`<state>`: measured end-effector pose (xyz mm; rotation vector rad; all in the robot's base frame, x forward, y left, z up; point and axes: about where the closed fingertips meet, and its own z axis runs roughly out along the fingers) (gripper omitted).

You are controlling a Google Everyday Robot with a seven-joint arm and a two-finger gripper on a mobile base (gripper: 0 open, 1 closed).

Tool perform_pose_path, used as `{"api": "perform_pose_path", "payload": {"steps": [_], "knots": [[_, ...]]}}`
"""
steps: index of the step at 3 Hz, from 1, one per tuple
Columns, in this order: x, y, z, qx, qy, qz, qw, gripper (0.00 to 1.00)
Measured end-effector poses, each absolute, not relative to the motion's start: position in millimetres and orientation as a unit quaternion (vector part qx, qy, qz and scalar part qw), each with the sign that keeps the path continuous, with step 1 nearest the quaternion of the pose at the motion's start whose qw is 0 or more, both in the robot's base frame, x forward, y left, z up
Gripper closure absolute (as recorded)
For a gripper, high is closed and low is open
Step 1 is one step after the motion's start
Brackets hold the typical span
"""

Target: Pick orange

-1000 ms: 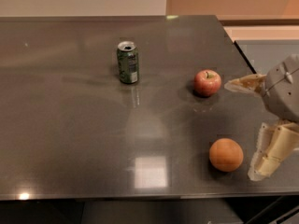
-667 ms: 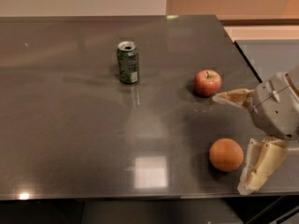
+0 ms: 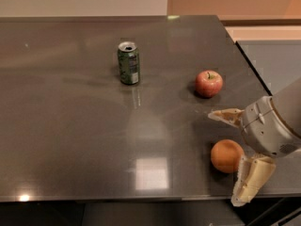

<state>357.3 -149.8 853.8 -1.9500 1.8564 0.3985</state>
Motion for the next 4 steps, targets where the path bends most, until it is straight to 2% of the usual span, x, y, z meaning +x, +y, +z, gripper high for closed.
{"api": "perform_pose_path", "payload": {"steps": [1, 2, 4], "knots": [[360.3, -156.4, 846.5, -0.698, 0.669, 0.147, 0.209, 0.00], [361.7, -160.2, 842.2, -0.696, 0.669, 0.151, 0.211, 0.17], [363.0, -161.7, 846.3, -0.689, 0.675, 0.152, 0.216, 0.64]]}}
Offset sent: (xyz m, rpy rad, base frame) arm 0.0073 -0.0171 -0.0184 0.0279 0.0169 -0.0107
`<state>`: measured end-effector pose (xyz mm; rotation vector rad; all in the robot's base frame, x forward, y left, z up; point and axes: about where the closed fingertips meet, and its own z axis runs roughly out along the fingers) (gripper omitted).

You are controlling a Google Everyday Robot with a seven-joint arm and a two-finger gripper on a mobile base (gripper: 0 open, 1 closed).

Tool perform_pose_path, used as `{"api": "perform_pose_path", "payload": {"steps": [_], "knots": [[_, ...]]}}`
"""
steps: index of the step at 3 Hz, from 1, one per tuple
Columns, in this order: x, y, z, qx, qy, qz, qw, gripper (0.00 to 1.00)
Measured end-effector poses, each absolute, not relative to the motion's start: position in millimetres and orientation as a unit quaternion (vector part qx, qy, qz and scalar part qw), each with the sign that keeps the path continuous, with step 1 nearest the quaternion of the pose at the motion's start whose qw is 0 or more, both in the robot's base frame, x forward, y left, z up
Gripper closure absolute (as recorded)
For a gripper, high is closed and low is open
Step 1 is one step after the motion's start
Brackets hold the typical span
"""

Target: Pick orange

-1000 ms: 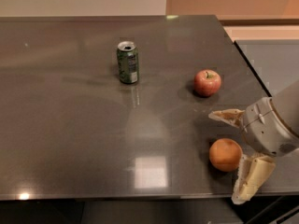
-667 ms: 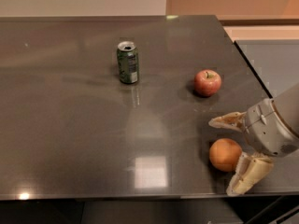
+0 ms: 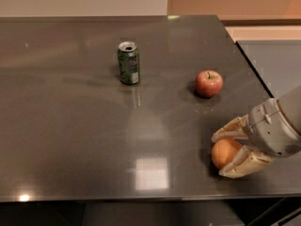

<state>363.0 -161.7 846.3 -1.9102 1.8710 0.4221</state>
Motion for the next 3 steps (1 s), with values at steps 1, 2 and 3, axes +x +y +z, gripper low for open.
{"api": "perform_pose_path", "payload": {"steps": [1, 2, 3], "knots": [[370, -160, 868, -0.679, 0.685, 0.146, 0.220, 0.87], [381, -160, 900, -0.670, 0.697, 0.137, 0.215, 1.00], [396, -155, 934, -0.661, 0.703, 0.132, 0.225, 1.00]]}}
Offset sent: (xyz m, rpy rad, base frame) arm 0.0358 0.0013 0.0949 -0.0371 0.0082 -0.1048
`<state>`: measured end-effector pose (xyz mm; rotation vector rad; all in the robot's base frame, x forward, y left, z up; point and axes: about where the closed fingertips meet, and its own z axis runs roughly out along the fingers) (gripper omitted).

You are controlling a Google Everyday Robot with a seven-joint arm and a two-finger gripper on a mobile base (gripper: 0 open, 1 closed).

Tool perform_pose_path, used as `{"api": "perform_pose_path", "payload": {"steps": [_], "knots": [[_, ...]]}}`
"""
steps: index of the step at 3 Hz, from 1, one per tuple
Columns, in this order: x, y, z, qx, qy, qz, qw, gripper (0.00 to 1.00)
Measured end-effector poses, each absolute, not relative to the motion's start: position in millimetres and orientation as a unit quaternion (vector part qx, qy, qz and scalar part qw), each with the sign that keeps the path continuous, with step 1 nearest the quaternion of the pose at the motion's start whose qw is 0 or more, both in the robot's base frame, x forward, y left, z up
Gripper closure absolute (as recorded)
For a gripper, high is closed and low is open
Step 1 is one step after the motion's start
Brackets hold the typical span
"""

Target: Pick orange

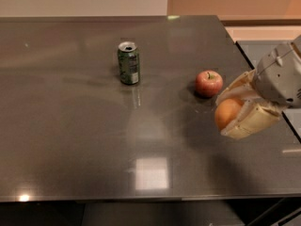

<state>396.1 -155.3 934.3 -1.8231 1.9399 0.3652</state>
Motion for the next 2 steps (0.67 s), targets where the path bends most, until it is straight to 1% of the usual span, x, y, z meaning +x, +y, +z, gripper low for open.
{"api": "perform_pose_path", "payload": {"steps": [1, 2], "knots": [[414.0, -147.3, 980.0, -0.652, 0.705, 0.117, 0.255, 1.00], [414.0, -147.3, 980.0, -0.652, 0.705, 0.117, 0.255, 1.00]]}}
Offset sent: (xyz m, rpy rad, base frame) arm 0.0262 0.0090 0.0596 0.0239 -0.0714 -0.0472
